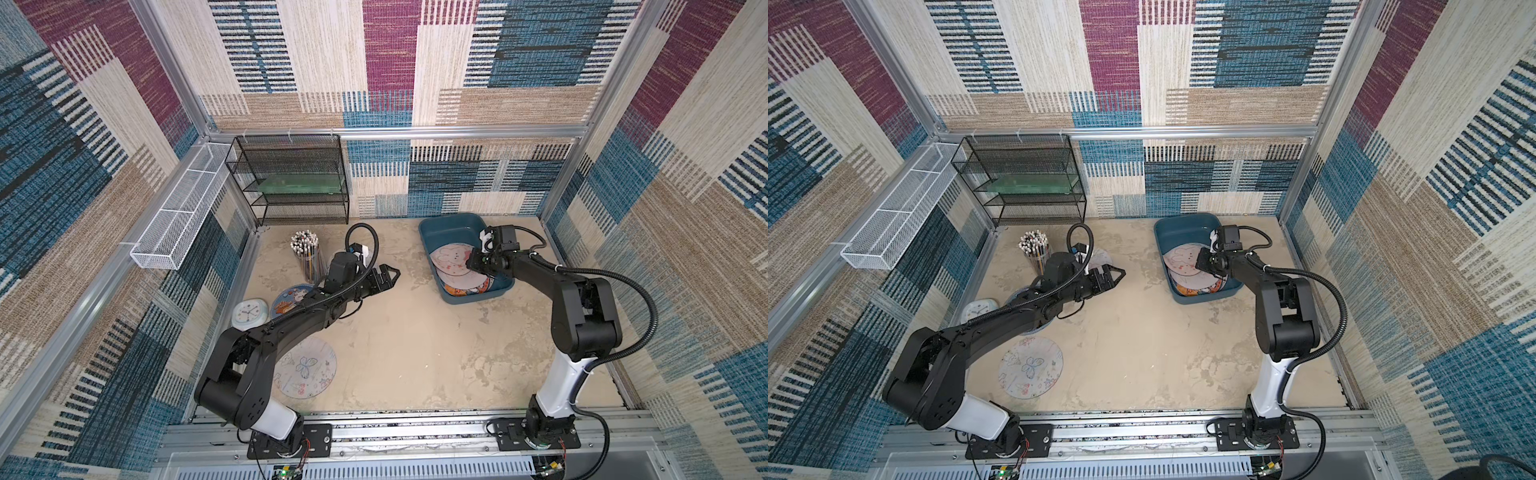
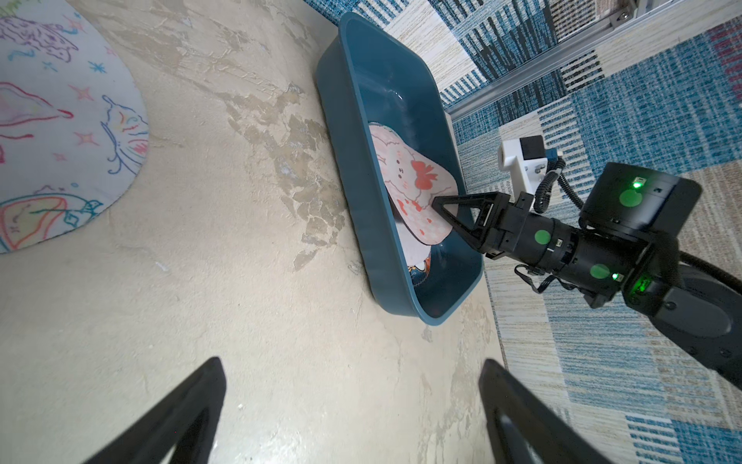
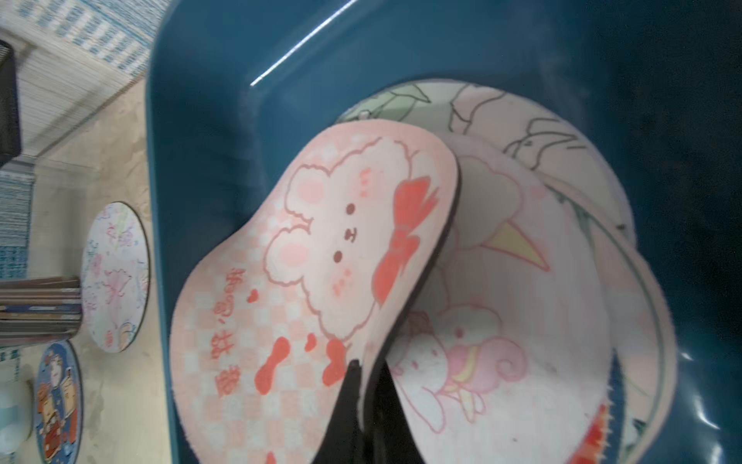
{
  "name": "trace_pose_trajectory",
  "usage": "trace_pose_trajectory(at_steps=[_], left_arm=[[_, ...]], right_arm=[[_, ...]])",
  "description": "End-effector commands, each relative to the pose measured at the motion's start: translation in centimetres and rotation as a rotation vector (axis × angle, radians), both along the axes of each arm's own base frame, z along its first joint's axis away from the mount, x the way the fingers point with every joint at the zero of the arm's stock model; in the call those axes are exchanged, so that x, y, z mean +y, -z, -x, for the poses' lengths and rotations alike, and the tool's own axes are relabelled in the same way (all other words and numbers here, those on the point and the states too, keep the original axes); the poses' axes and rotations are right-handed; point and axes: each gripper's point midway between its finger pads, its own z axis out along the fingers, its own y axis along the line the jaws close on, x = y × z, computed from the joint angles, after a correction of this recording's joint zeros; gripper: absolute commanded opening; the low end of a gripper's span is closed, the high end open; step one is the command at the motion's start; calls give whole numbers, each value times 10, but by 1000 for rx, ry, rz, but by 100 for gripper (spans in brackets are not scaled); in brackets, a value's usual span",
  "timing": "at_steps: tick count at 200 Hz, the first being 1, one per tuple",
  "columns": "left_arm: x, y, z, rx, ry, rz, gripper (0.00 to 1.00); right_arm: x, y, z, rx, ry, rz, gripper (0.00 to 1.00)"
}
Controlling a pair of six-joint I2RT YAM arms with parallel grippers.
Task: Put the coasters into the storage box
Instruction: Place the coaster in the storage box.
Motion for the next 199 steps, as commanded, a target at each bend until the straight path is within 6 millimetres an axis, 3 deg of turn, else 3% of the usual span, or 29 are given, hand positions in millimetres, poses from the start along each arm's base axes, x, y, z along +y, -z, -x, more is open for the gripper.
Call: trace_pose_trajectory(at_steps=[1, 40, 47, 58, 76, 98, 138, 170, 199], left_arm=[[-1, -9, -4, -47, 7, -3, 97], [-1, -8, -5, -53, 8, -10, 97], [-1, -8, -5, -53, 8, -9, 97], [-1, -7, -5, -55, 7, -10, 97], [-1, -5, -7, -52, 4, -13, 98], [2, -3, -10, -44, -12, -31, 99], [20, 7, -24, -13, -85, -107, 99], [43, 14, -33, 8, -165, -199, 99], [58, 18, -39, 20, -221, -268, 99]], right_arm=[[-21, 5, 4, 13, 51, 87, 2], [-38, 1, 0, 2, 73, 97, 3], [-38, -1, -2, -3, 68, 89, 12], [-35, -4, -4, -8, 58, 79, 36], [-32, -8, -6, -19, 47, 64, 64], [-36, -20, -6, -42, 68, 75, 77], [-31, -60, -4, -131, 69, 104, 87], [4, -97, 1, -236, -1, 99, 90], [64, -123, 10, -335, -164, 29, 91]])
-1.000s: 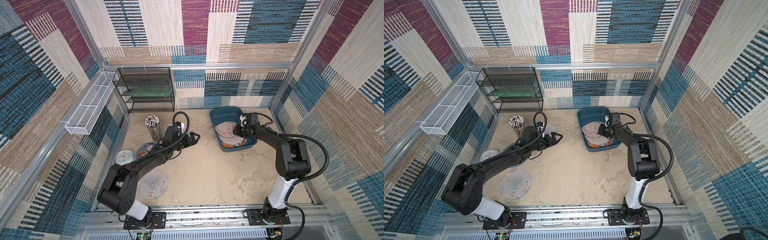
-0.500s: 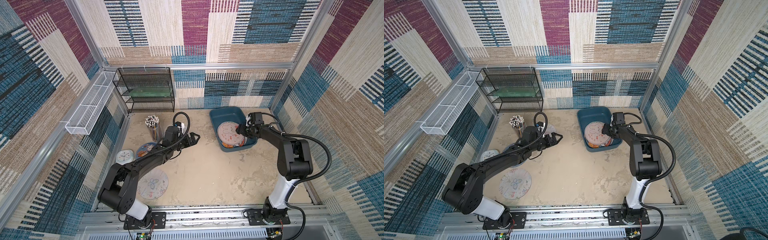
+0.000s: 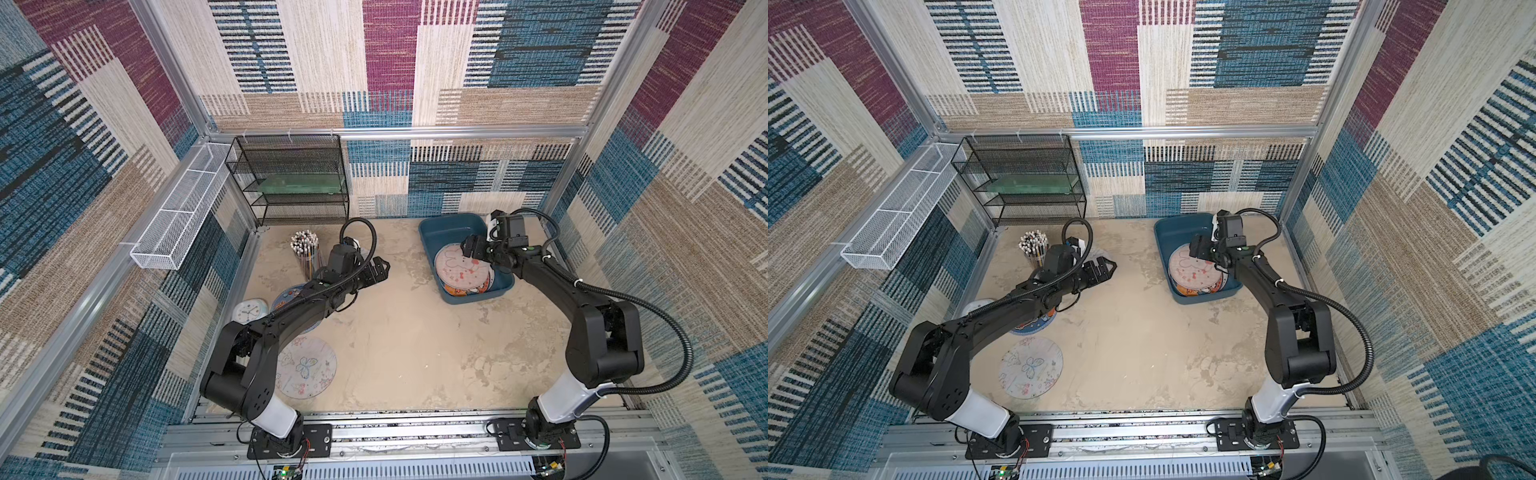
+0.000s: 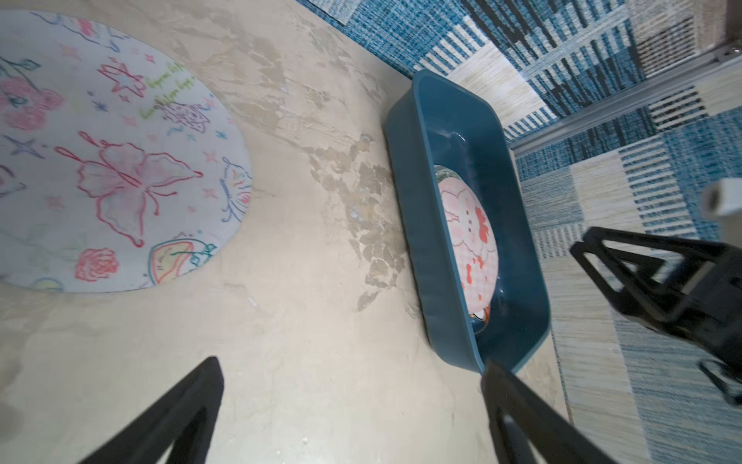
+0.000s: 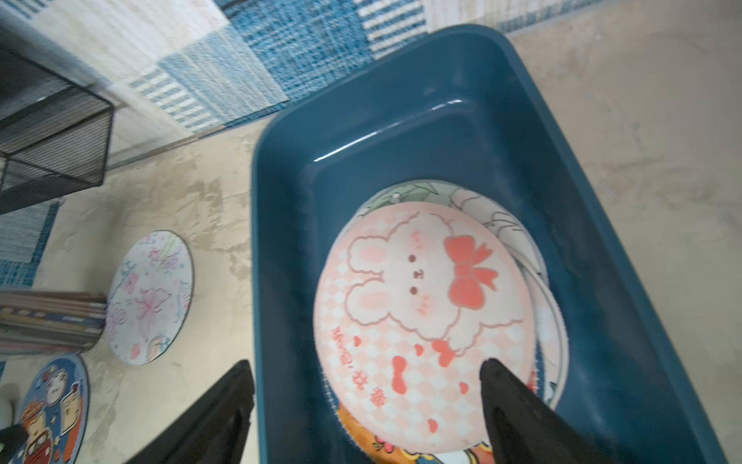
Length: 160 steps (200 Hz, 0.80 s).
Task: Put the coasters into the storage box
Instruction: Place the coaster in the storage box, then pick up the coaster from the center of the board.
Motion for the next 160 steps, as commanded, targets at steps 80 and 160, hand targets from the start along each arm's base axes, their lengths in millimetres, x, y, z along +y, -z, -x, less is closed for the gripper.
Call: trace_pose_trajectory(at_steps=[80, 160], left_arm=[[57, 46, -37, 188, -159, -245, 97], [78, 94, -53, 277, -279, -210, 96]], right_arm=[[151, -16, 24, -85, -392, -116, 91], [192, 23, 30, -2, -485, -171, 91]])
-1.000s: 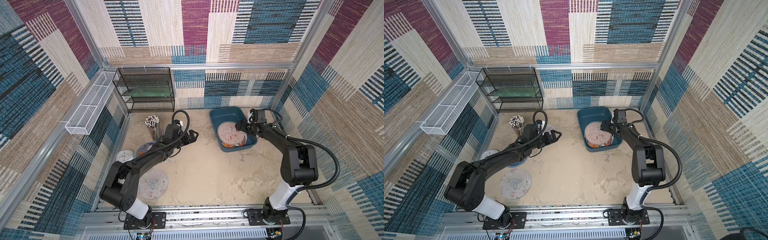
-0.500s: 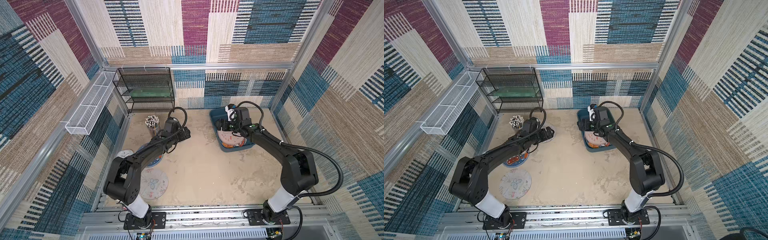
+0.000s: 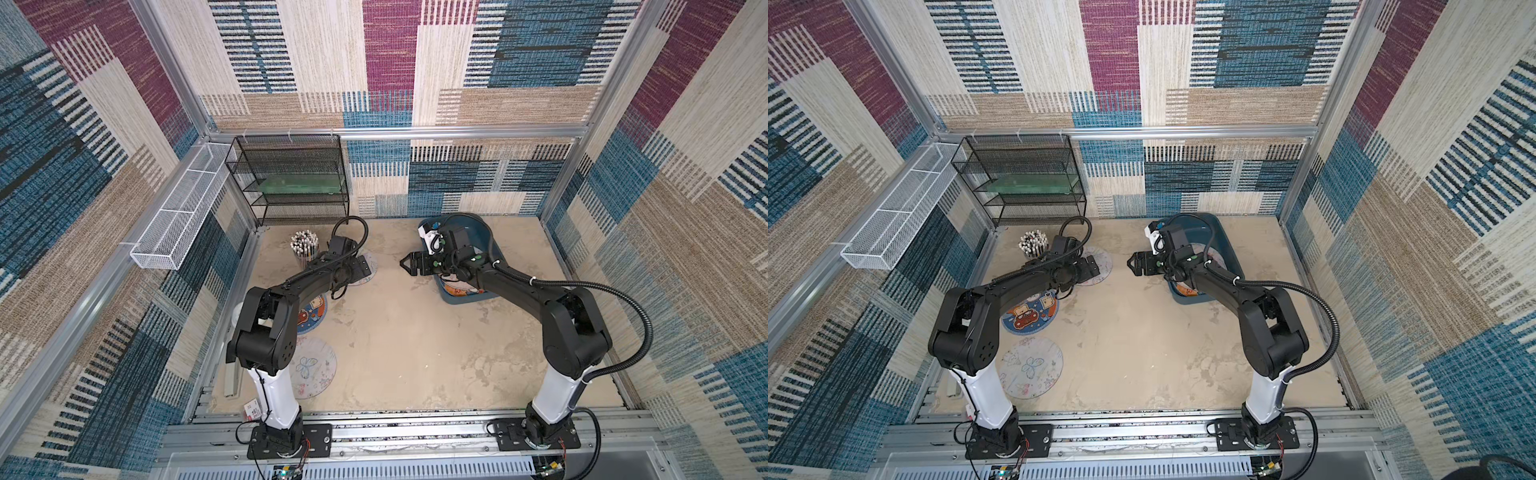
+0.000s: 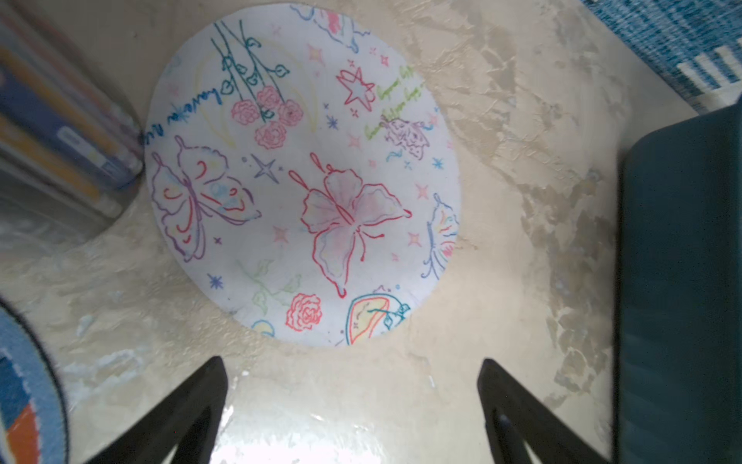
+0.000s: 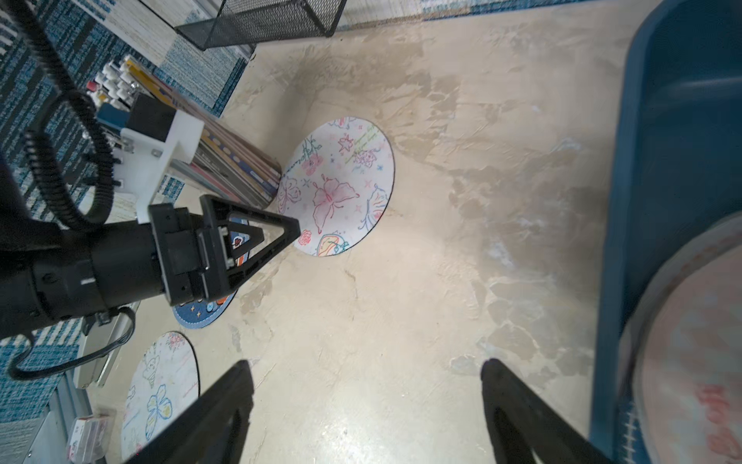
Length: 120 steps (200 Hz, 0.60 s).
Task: Put the coasters into the storage box
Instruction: Pick up the coaster from the center of the board.
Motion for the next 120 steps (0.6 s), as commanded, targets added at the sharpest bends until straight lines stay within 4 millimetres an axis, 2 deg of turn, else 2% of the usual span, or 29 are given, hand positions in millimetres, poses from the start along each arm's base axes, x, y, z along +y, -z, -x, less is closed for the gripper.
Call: trace_pose_trajectory(at_steps=[1, 34, 66, 88, 120], left_arm=[[6, 7, -6, 1, -54, 10, 96], [9, 13, -9, 1, -72, 14, 96], [11, 17, -9, 3, -76, 26, 96], [15, 20, -9, 6, -85, 35, 96], [15, 25, -8, 13, -88, 44, 96]], right_arm=[[16, -3, -8, -13, -27, -56, 91], [41, 16, -28, 40, -38, -105, 90], [69, 43, -44, 86, -55, -126, 88], [79, 57, -53, 94, -37, -144, 87], [91, 64, -61, 83, -34, -179, 87]])
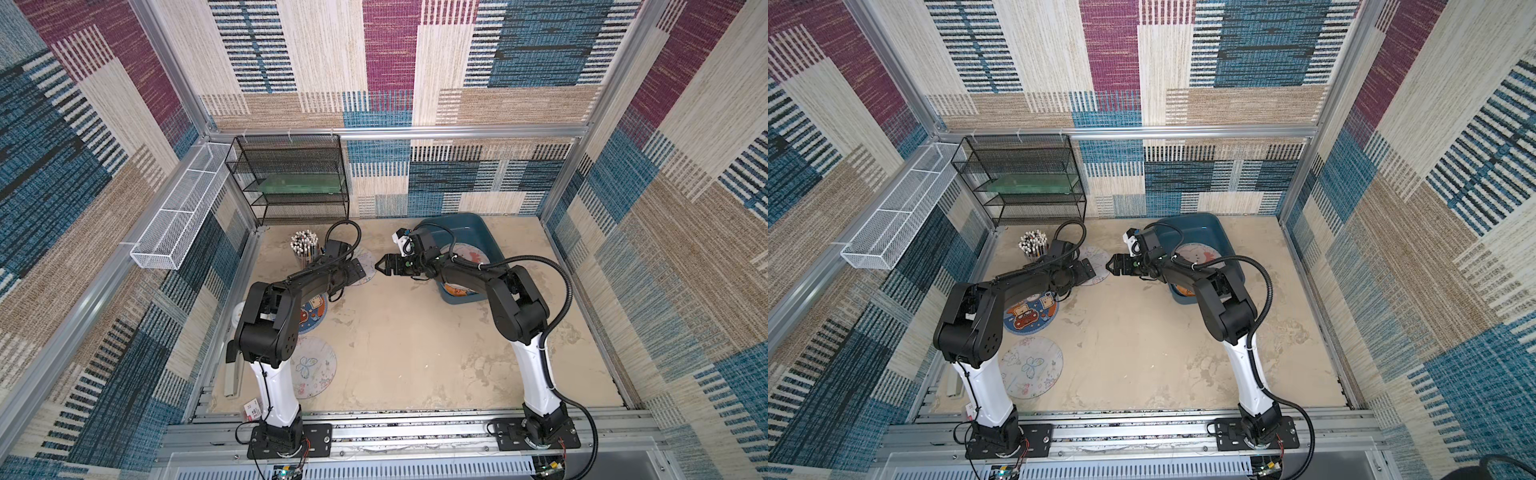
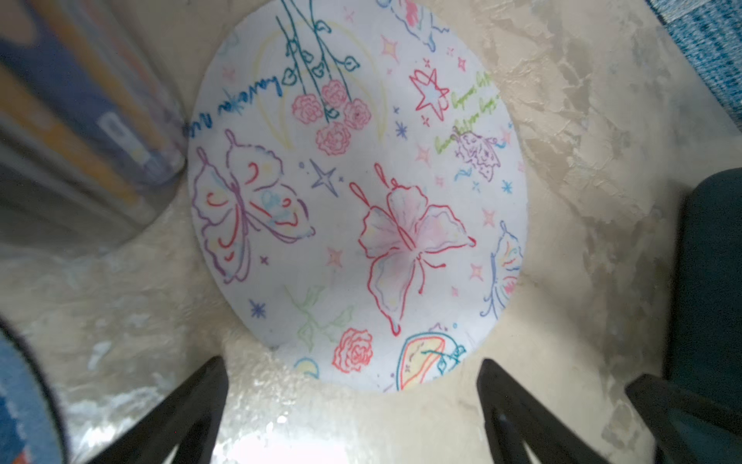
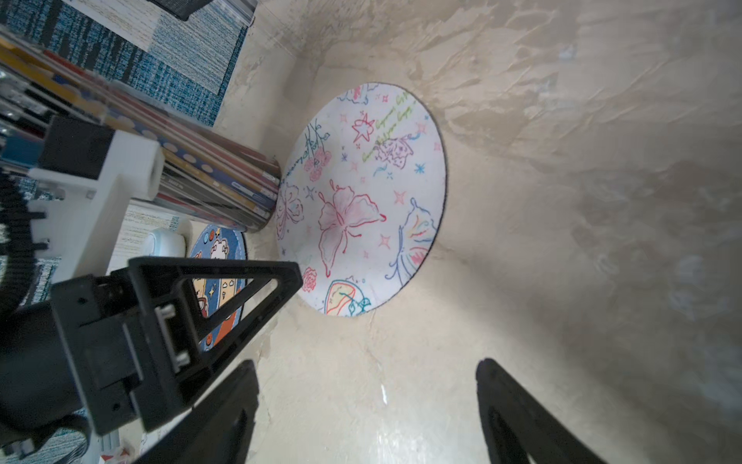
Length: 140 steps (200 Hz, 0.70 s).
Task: Put the coasters into the storage box
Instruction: Pick up the coaster from the center of the board.
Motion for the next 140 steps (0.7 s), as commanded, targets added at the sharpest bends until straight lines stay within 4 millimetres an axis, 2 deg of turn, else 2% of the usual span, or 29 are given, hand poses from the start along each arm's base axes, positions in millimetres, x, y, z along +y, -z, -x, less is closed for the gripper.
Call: trace_pose_trajectory(at_steps=[1, 55, 81, 140], left_arm=[[-1, 2, -4, -9, -21, 25, 96], [-3, 10, -8, -5, -27, 53, 95], [-2, 11, -8, -1, -29, 55, 95], [-3, 18, -8, 14, -24, 65, 94]], right_arm=[[14, -11, -11, -45, 10, -64, 87], [30, 15, -26, 3, 18, -93, 87], [32, 26, -31, 25, 39, -100, 87], [41, 46, -35, 73, 35, -117, 87]])
